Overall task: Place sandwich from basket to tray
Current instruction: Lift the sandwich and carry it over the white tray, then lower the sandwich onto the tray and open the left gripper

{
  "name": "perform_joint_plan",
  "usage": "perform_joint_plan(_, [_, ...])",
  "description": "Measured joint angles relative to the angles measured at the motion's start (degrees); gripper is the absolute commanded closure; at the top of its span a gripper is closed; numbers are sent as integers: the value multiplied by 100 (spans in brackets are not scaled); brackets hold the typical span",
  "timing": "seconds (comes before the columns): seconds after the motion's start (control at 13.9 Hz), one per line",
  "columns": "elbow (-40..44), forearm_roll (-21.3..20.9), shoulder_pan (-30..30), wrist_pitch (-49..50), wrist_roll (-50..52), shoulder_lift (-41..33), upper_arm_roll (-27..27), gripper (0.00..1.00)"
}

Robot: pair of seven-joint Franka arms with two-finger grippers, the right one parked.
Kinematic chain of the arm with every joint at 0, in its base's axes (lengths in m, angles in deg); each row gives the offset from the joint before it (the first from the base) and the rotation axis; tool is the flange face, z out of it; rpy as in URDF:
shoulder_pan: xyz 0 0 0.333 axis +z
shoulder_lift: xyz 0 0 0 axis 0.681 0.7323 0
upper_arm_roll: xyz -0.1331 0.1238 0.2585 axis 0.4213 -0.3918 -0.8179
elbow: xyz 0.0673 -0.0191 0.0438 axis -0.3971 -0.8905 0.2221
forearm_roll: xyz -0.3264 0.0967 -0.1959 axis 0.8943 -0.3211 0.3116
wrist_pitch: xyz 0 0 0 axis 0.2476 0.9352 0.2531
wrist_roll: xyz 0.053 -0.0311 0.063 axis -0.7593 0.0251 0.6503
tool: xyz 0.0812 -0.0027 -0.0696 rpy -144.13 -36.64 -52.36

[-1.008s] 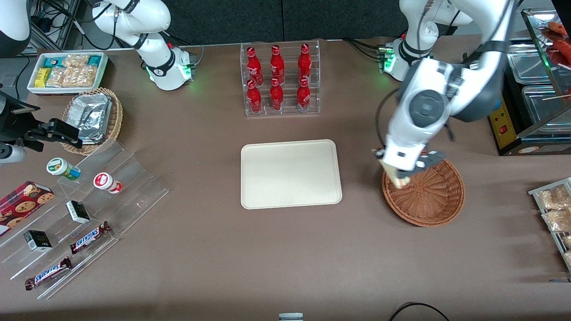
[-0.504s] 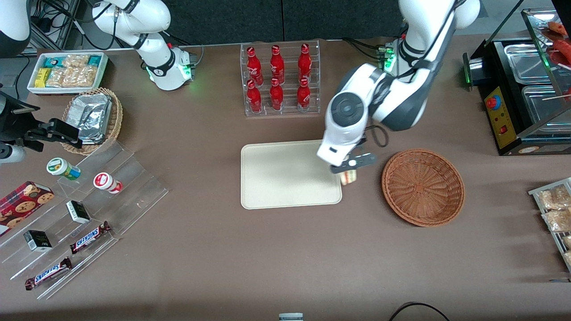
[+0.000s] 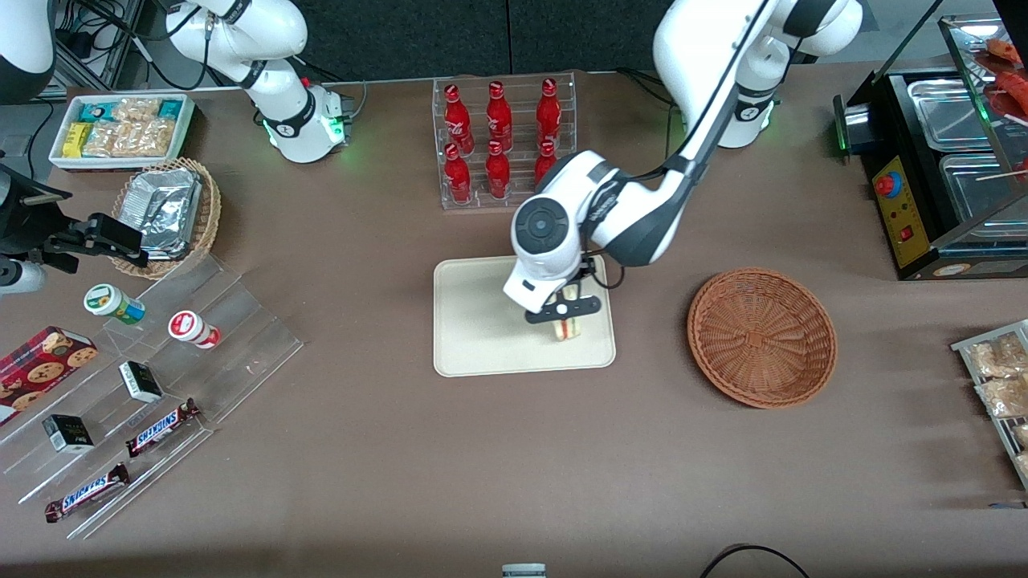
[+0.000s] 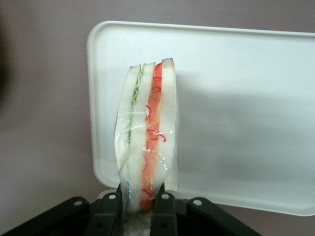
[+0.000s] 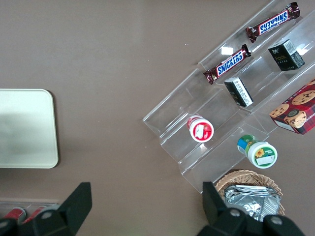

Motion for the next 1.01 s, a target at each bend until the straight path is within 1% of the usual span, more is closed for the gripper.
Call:
perform_joint_plan(0.22, [88,0,-149,-376,0,248,8,91])
perform_joint_plan(0.43, [105,0,-168,-669,0,388,104,91])
perform_joint_plan(0.72, [108,0,-254,-751,0,537,128,91])
perform_joint_plan(0.79, [109,0,-268,-751,0,572,128,86])
perform_joint_plan(0.86, [109,0,-279,-753,0,616,129,83])
perform_joint_plan(0.94, [110,0,-287,-759,0,659,129,69])
perform_joint_plan(1.01, [110,0,-291,-762,0,701,129,24])
